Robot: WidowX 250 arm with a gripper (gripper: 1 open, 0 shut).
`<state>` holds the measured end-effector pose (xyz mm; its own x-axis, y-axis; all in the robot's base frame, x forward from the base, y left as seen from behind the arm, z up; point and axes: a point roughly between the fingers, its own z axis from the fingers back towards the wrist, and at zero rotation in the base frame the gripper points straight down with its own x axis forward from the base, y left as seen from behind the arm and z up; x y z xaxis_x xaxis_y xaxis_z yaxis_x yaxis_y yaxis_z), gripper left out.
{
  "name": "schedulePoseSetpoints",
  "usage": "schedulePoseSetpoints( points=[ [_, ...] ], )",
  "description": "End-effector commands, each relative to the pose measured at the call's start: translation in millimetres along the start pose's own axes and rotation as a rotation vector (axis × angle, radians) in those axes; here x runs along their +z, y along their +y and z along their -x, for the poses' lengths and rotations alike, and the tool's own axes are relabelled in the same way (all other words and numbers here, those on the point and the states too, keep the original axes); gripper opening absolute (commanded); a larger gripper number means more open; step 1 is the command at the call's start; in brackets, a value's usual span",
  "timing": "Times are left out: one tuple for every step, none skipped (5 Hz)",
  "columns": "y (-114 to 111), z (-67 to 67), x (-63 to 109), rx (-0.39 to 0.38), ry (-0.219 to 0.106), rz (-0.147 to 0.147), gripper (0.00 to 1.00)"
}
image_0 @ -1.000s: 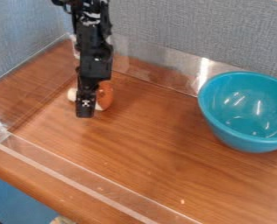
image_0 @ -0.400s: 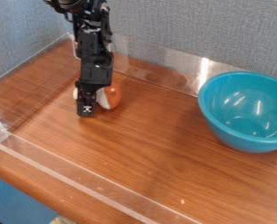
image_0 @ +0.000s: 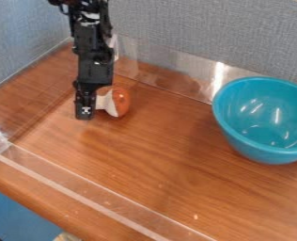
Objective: Remove the mushroom from inside the blue bowl and put it on the table
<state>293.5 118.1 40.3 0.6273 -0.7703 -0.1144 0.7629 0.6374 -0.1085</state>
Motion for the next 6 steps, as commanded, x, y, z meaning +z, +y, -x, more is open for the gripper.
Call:
schedulePoseSetpoints(
  points=[
    [15, 2.6, 25.3, 0.035, -0.034, -0.089, 0.00],
    [22, -2.4, 22.9, 0.040, -0.036, -0.093, 0.00],
    [24, -8.5, 19.6, 0.050, -0.032, -0.090, 0.00],
    [24, -13.6, 20.3, 0.064, -0.034, -0.091, 0.00],
    [33, -13.4, 18.3, 0.035, -0.036, -0.098, 0.00],
    [42, -12.4, 17.0, 0.010, -0.038, -0.106, 0.00]
  ],
)
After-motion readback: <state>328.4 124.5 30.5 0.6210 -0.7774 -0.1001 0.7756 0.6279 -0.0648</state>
